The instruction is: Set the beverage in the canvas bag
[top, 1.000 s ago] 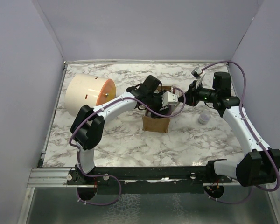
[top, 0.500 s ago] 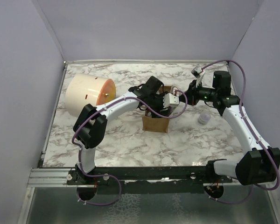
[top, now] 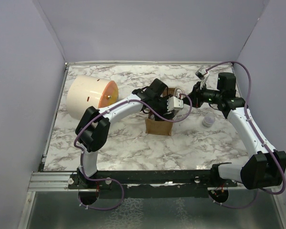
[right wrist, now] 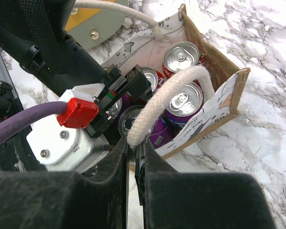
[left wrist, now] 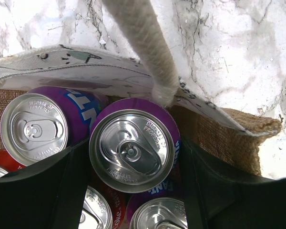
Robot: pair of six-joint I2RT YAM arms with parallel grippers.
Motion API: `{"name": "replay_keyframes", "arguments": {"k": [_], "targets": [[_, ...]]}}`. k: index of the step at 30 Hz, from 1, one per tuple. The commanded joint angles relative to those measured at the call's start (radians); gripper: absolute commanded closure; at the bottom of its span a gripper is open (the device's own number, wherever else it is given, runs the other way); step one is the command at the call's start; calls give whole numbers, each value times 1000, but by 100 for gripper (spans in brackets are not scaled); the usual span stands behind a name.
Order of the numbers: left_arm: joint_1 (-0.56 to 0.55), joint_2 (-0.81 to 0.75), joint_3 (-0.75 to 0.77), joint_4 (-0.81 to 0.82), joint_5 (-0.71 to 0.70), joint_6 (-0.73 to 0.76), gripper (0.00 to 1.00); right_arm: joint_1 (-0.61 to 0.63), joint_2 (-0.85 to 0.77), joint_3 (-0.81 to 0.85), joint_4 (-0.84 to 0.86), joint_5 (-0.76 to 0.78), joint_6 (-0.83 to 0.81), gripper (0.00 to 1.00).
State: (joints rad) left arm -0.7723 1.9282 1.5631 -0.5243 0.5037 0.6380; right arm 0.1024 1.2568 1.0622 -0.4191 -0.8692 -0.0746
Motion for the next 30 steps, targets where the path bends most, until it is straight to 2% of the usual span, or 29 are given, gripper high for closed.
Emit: {"name": "replay_keyframes", "arguments": {"k": [1,11,30], "targets": [[-8,-18,34,-28,-18,-12,56,-7,-5,14,29,-7,-8,98],[-11,-39,26,-33,-18,-11,43,-7,-8,17,21,-4,-17,98],[-12,-101,26,-83,42,38,26,-7,-13,14,15,2,-22,98]]}}
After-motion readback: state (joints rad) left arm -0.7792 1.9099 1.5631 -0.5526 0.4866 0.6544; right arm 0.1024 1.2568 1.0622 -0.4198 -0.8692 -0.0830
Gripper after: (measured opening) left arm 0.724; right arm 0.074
